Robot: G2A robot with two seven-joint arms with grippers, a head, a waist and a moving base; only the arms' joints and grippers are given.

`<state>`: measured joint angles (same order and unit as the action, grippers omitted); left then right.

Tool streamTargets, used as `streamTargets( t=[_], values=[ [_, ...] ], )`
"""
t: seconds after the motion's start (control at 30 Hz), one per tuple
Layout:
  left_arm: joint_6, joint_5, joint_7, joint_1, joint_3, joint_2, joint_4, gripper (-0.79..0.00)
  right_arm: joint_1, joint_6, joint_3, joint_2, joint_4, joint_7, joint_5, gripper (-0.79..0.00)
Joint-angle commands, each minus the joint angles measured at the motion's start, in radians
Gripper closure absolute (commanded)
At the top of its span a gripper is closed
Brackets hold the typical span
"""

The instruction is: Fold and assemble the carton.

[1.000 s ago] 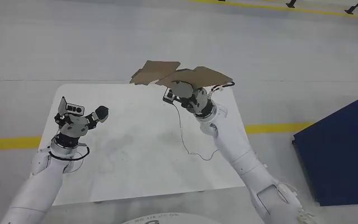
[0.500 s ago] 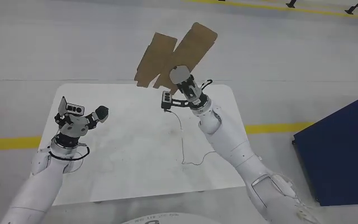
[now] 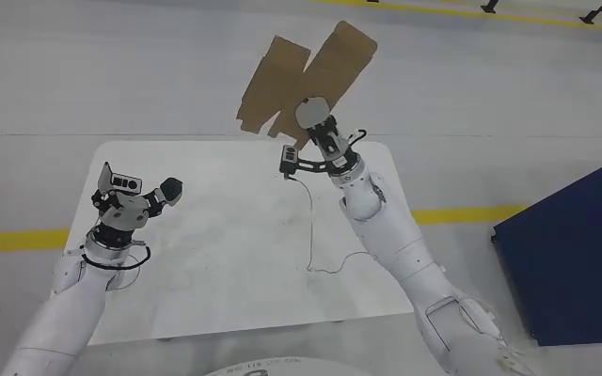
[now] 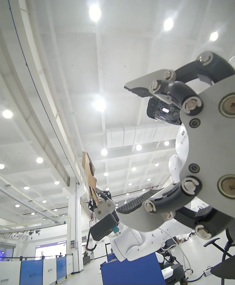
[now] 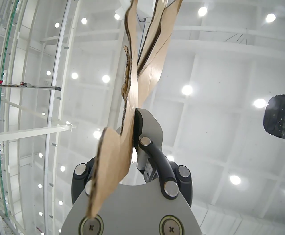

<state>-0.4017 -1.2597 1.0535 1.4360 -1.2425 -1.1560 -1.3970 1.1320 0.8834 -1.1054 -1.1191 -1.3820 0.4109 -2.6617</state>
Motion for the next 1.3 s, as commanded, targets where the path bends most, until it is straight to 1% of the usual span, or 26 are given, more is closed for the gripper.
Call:
streamTargets(
  t=[0.0,0.03,0.47,0.5,0.53,0.6,0.67,0.73,0.83,0.93,1.27],
  values=[
    [0.0,0.0,0.0,0.0,0.0,0.0,0.0,-0.785,0.002,-0.04,-0.028,-0.002,-0.014,0.053,0.115,0.0],
    [0.0,0.0,0.0,0.0,0.0,0.0,0.0,-0.785,0.006,-0.067,-0.039,-0.004,-0.017,0.08,0.156,0.0],
    [0.0,0.0,0.0,0.0,0.0,0.0,0.0,-0.785,0.006,-0.067,-0.039,-0.004,-0.017,0.08,0.156,0.0],
    [0.0,0.0,0.0,0.0,0.0,0.0,0.0,-0.785,0.006,-0.081,-0.041,-0.003,-0.015,0.074,0.166,0.0],
    [0.0,0.0,0.0,0.0,0.0,0.0,0.0,-0.785,0.003,-0.145,-0.052,-0.003,-0.026,0.059,0.224,0.0],
    [0.0,0.0,0.0,0.0,0.0,0.0,0.0,-0.785,0.02,-0.218,-0.06,-0.004,-0.079,0.097,0.361,0.0],
    [0.0,0.0,0.0,0.0,0.0,0.0,0.0,-0.785,0.057,-0.374,-0.081,-0.003,-0.118,0.189,0.562,0.0],
    [0.0,0.0,0.0,0.0,0.0,0.0,0.0,-0.785,0.103,-0.511,-0.091,-0.003,-0.143,0.279,0.724,0.0],
    [0.0,0.0,0.0,0.0,0.0,0.0,0.0,-0.785,0.158,-0.678,-0.112,-0.001,-0.152,0.365,0.918,0.0],
    [0.0,0.0,0.0,0.0,0.0,0.0,0.0,-0.785,0.2,-0.83,-0.14,0.002,-0.157,0.403,1.063,0.0],
    [0.0,0.0,0.0,0.0,0.0,0.0,0.0,-0.785,0.2,-0.83,-0.14,0.002,-0.157,0.403,1.063,0.0]
  ],
)
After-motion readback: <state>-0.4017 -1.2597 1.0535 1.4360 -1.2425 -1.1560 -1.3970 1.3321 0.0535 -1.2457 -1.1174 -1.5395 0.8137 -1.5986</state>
